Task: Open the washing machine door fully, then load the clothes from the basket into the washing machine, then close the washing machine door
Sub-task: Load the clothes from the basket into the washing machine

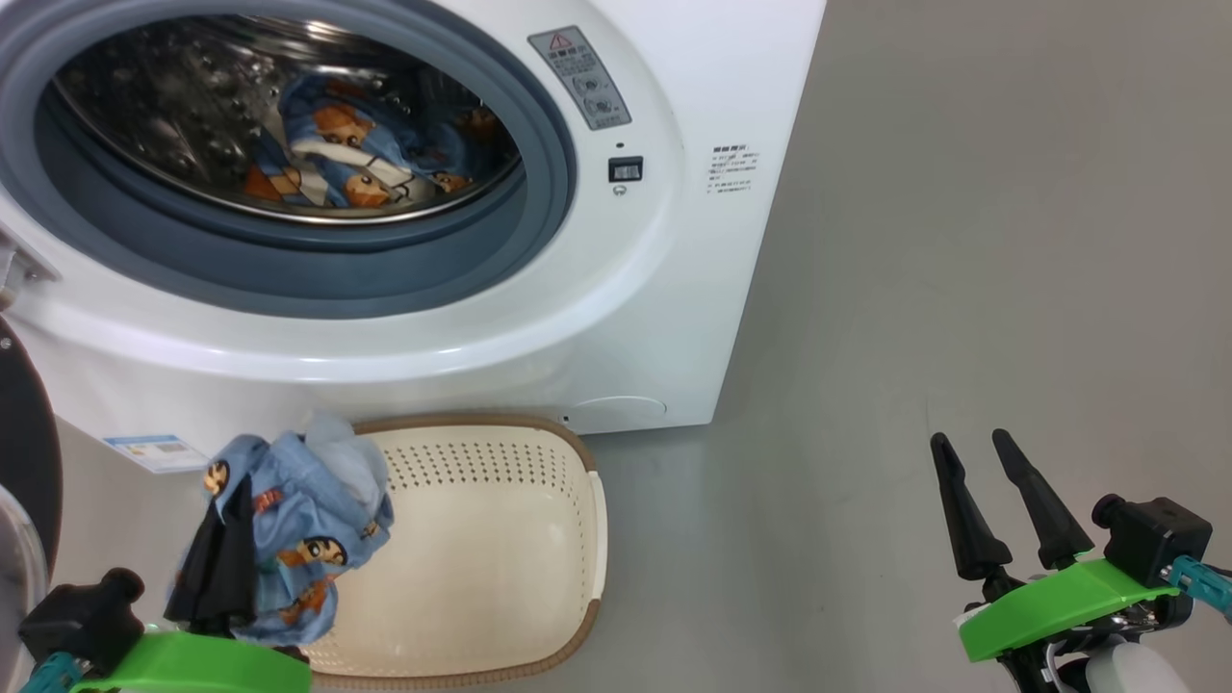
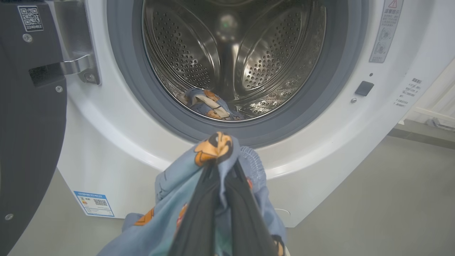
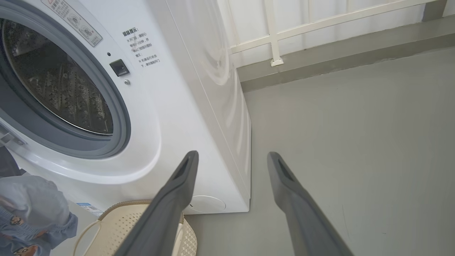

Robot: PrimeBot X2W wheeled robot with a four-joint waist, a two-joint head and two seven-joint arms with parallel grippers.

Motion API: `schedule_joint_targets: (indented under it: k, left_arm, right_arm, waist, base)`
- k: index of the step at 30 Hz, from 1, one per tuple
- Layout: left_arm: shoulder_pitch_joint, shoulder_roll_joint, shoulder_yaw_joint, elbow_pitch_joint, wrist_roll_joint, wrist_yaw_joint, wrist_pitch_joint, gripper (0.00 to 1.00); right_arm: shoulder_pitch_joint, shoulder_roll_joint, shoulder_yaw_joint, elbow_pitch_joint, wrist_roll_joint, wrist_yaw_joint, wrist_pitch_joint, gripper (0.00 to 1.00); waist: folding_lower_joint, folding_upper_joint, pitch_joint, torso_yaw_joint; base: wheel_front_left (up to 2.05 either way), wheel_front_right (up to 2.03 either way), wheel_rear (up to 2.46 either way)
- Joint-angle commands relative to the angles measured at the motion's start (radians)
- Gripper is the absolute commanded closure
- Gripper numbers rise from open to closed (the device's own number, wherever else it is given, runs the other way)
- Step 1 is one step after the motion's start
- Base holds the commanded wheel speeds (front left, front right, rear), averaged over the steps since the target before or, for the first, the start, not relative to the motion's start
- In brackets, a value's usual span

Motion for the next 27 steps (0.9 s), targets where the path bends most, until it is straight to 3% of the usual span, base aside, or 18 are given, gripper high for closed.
schedule_joint_targets:
  k: [1, 10, 18, 24, 27]
  left_arm:
    - [-0.018, 0.015, 0.045, -0.035, 0.01, -0.002, -0.01, 1.0]
    - [-0.117, 0.043, 0.037, -0.039, 0.003, -0.002, -0.01, 1.0]
    - [-0.35, 0.097, 0.022, -0.001, 0.002, -0.002, -0.01, 1.0]
    - [-0.559, 0.109, 0.012, 0.16, -0.034, -0.002, -0.01, 1.0]
    - [-0.692, 0.128, -0.027, 0.308, -0.039, -0.002, -0.01, 1.0]
  right_arm:
    - [0.011, -0.005, 0.015, -0.029, 0.008, 0.002, -0.005, 0.0]
    - [-0.013, 0.011, 0.009, -0.04, 0.0, 0.002, -0.005, 0.0]
    - [-0.046, 0.032, 0.011, -0.045, -0.009, 0.002, -0.005, 0.0]
    - [-0.075, 0.049, 0.021, -0.047, -0.012, 0.002, -0.005, 0.0]
    - [-0.099, 0.059, 0.034, -0.05, -0.013, 0.002, -0.005, 0.0]
  waist:
    - [0.0, -0.0001, 0.012, -0.002]
    - [0.0, -0.0001, 0.07, -0.016]
    - [0.0, -0.0001, 0.13, -0.034]
    - [0.0, -0.0001, 0.176, -0.055]
    - [0.0, -0.0001, 0.209, -0.075]
  base:
    - [0.0, 0.0, 0.0]
    - [0.0, 0.0, 0.0]
    - [0.0, 0.0, 0.0]
    - [0.0, 0.0, 0.0]
    - [0.0, 0.0, 0.0]
